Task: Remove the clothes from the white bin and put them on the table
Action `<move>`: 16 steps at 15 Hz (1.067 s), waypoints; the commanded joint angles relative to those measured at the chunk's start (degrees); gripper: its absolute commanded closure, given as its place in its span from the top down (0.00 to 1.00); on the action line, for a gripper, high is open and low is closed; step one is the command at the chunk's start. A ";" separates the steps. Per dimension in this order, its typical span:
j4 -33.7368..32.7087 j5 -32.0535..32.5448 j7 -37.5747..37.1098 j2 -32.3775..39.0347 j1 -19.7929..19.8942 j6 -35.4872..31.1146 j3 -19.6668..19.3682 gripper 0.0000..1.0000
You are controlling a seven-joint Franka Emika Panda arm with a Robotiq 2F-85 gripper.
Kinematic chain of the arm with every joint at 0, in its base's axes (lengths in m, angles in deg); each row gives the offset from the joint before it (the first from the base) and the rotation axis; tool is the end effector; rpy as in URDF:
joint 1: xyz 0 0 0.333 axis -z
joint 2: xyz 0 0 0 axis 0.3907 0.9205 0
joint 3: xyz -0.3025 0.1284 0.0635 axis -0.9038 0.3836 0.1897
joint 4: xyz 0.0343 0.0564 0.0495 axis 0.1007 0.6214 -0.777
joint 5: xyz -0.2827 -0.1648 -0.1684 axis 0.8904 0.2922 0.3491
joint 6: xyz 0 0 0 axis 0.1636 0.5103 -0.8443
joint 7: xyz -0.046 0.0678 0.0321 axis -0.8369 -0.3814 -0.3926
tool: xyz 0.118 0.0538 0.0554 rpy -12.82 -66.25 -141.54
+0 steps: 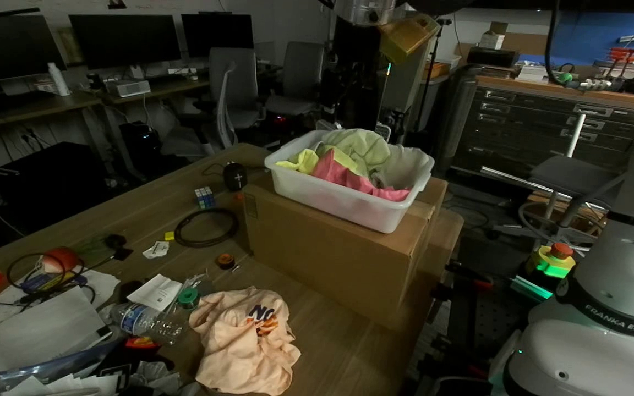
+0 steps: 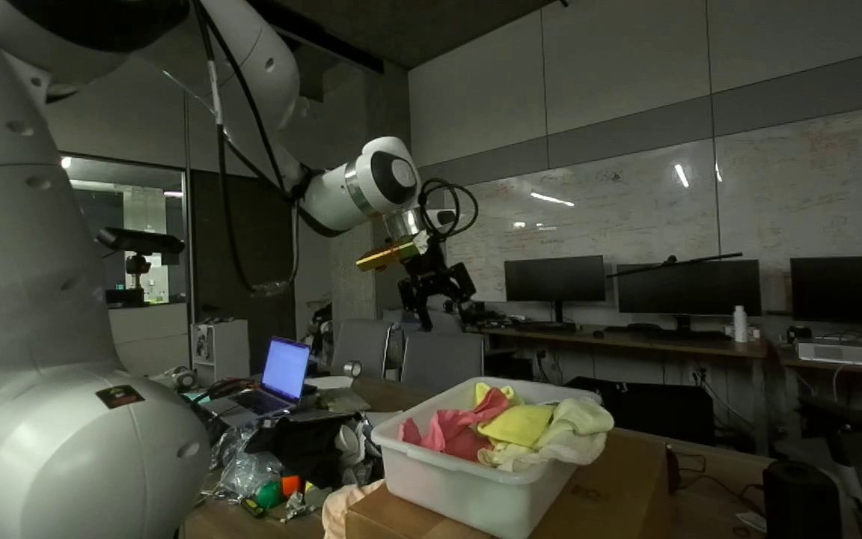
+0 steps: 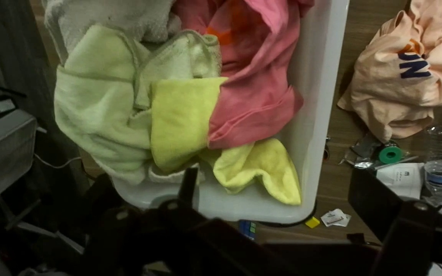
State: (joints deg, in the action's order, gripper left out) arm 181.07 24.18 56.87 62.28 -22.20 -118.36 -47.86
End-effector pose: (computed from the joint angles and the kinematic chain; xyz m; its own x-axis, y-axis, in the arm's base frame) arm 0.4607 0.0136 0.4948 0.9686 -0.0396 0.2453 -0.0945 -0.9717 0.2163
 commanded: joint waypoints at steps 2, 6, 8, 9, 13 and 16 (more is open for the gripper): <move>0.54 -7.90 4.47 1.29 0.94 0.43 -4.44 1.00; 1.21 -15.67 10.21 3.90 1.04 0.62 -7.76 1.00; 1.30 -18.98 12.68 5.36 0.99 1.08 -8.64 1.00; 1.25 -20.73 13.99 6.15 0.88 1.47 -8.96 1.00; 0.83 -24.56 16.16 9.20 1.03 2.82 -8.96 1.00; 0.80 -24.42 15.74 11.11 1.34 2.96 -8.69 1.00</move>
State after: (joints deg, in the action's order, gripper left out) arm 183.36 1.23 71.30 71.37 -21.22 -116.51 -56.51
